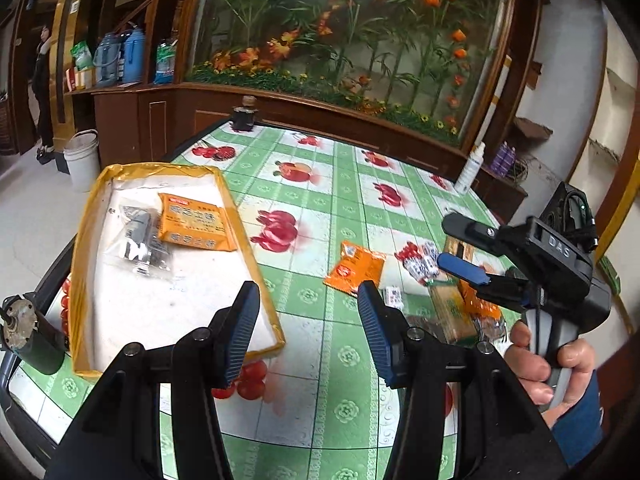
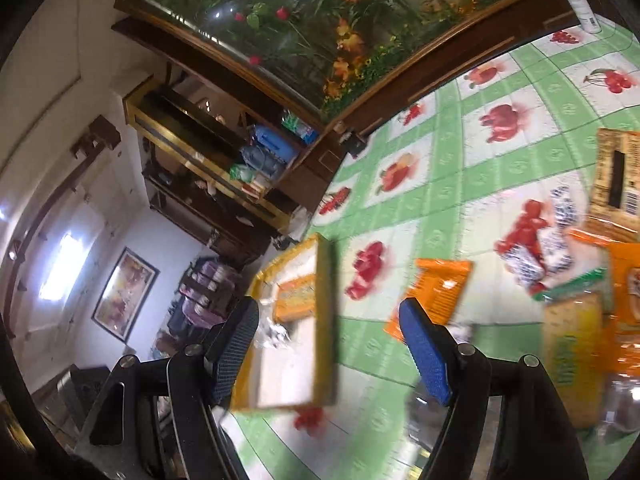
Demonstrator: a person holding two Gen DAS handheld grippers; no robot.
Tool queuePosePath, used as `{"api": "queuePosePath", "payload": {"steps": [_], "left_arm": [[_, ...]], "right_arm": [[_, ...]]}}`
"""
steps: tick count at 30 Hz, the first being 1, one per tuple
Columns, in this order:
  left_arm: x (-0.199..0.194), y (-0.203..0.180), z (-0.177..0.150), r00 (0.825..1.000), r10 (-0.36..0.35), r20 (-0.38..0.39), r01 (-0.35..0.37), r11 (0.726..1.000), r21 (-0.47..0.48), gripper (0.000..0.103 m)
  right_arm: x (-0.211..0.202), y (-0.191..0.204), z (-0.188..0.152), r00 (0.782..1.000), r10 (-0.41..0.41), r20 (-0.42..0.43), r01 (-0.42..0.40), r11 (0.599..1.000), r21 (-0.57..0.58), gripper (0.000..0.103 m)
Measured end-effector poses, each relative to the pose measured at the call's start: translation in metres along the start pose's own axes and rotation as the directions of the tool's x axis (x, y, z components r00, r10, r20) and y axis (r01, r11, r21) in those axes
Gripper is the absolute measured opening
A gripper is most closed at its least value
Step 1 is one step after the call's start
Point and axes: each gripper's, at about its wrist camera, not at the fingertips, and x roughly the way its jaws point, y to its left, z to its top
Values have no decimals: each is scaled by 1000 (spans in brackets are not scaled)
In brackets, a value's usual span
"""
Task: Organize snacks
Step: 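Move both tools toward the silver foil pack and green WEIDAN cracker pack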
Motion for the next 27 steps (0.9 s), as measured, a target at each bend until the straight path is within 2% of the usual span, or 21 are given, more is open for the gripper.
{"api": "queuePosePath", "payload": {"steps": [4,7,10,15,22,27], "left_arm": [[4,-13,-8,1000,-12,-18,13,999,41,49],[7,-23,-12,1000,-13,-28,15,997,75,49],[12,-31,-15,999,-12,-41,16,995,97,49],[15,-37,-19,999,-12,-50,17,993,115,49],[17,-37,-21,998,-15,-60,21,993,115,49],[16,-37,-19,998,-15,-59,21,994,105,49]], "right_arm": [[-12,-11,-8,997,-11,-81,8,999,-47,75],[-20,-18,-15,990,-93,-104,81,990,-112,76],[-22,-25,-21,967,-226,-117,202,961,-188,77],[-15,-48,-28,935,-313,-164,284,942,-179,77],[-16,-49,-33,930,-326,-170,294,937,-188,77],[-14,-42,-37,941,-269,-206,235,956,-174,77]]}}
